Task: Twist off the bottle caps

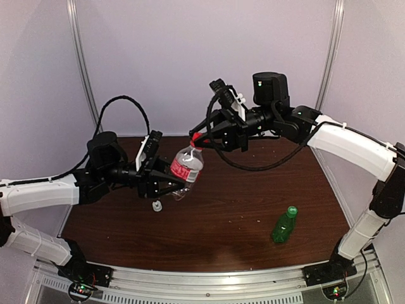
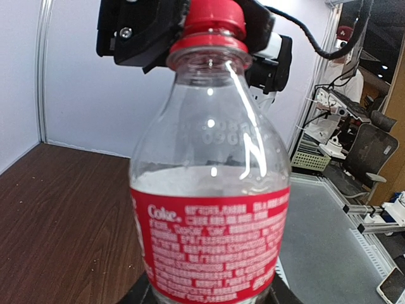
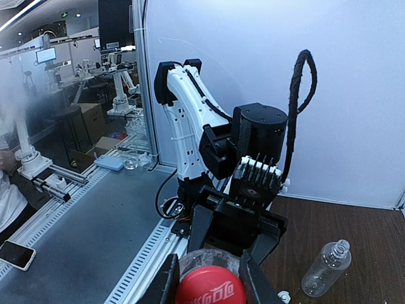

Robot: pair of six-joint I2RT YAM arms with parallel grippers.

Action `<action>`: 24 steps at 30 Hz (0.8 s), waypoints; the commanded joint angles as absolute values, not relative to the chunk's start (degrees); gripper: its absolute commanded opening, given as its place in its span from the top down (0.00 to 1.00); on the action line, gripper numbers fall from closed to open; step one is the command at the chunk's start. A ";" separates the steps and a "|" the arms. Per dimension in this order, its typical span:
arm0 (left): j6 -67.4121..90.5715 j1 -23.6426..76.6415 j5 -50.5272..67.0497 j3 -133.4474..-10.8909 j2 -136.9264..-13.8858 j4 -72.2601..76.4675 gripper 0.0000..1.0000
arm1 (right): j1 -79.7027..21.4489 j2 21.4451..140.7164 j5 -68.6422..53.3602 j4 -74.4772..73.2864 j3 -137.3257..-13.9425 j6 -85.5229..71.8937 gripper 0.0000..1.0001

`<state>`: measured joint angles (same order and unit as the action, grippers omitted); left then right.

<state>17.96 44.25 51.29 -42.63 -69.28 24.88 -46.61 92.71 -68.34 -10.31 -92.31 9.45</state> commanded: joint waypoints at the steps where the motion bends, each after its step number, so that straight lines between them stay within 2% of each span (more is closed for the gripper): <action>1: 17.49 44.01 54.11 -43.68 -69.27 30.65 0.87 | -45.09 91.76 -68.27 -10.61 -92.51 11.08 0.72; 10: 18.55 43.99 57.03 -43.41 -69.94 32.11 0.87 | -43.78 92.29 -73.77 -9.55 -93.60 13.28 0.72; 15: 19.85 44.01 59.16 -43.35 -70.71 33.25 0.87 | -42.72 94.47 -78.10 -11.33 -96.36 14.63 0.67; 21: 21.39 44.03 61.21 -44.02 -71.52 33.84 0.87 | -42.67 95.67 -77.67 -16.26 -98.94 18.21 0.62; 24: 21.35 44.03 60.49 -43.95 -71.25 33.73 0.87 | -42.60 95.16 -75.83 -16.51 -98.84 17.95 0.68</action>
